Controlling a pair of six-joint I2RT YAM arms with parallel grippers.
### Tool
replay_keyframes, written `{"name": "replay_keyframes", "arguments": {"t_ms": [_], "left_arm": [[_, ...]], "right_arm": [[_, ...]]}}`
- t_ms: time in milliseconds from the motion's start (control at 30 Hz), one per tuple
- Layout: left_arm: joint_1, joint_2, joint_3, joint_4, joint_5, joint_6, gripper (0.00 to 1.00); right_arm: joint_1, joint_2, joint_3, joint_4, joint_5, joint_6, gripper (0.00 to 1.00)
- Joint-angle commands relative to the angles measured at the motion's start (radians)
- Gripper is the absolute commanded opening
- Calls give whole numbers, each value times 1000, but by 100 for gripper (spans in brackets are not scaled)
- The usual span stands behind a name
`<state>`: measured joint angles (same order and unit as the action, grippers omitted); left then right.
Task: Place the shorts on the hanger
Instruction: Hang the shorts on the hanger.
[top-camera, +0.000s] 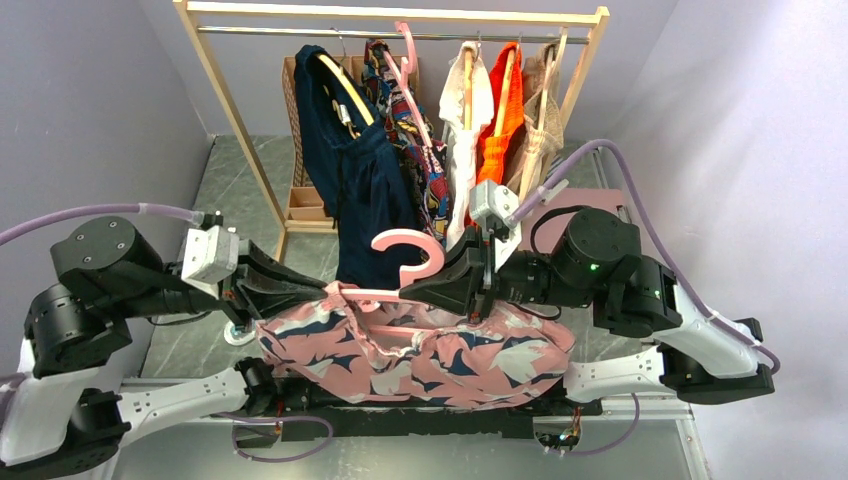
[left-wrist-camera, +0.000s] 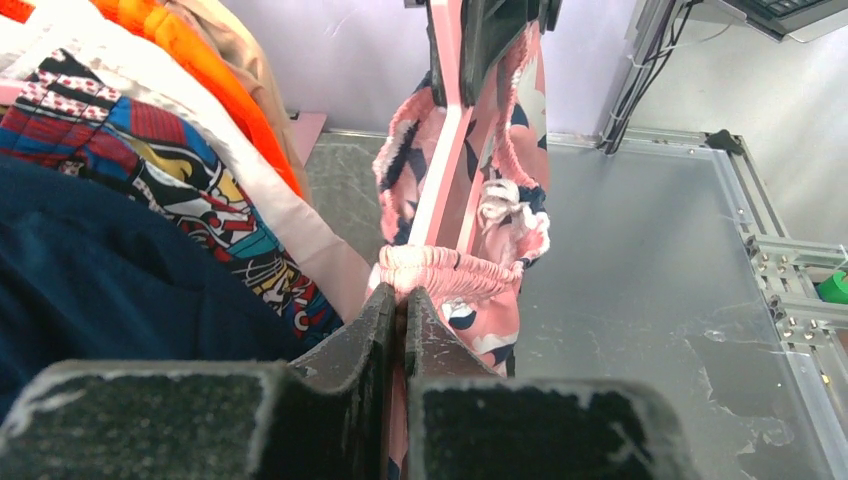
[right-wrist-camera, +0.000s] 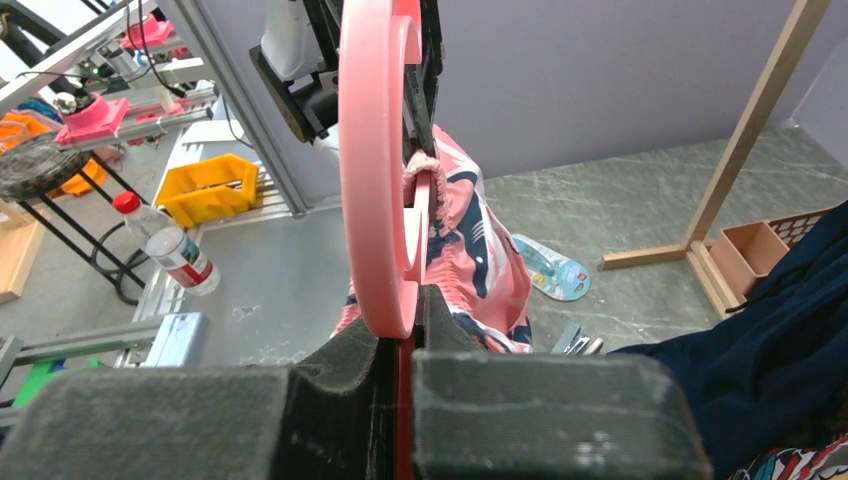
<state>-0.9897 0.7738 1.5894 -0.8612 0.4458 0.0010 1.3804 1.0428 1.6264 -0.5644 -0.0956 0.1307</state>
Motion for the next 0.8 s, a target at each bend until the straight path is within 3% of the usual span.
{"name": "replay_keyframes", "arguments": {"t_ms": [0, 133, 267, 333, 633, 767], "left_arm": [[3, 51, 0, 87, 82, 5, 7], [3, 81, 38, 79, 70, 18, 10], [3, 62, 106, 57, 19, 20, 54], [3, 41, 146, 45, -9, 20, 64], [3, -44, 143, 19, -86, -1, 70], [3, -5, 233, 39, -80, 18, 75]], "right_arm": [[-1, -10, -11, 170, 26, 2, 0], [-1, -28, -29, 237, 38, -5, 0], [-1, -13, 34, 225, 32, -25, 0], [-1, 0, 75, 196, 29, -35, 0], [-2, 14, 135, 81, 36, -40, 0], [-2, 39, 200, 71, 22, -51, 0]]}}
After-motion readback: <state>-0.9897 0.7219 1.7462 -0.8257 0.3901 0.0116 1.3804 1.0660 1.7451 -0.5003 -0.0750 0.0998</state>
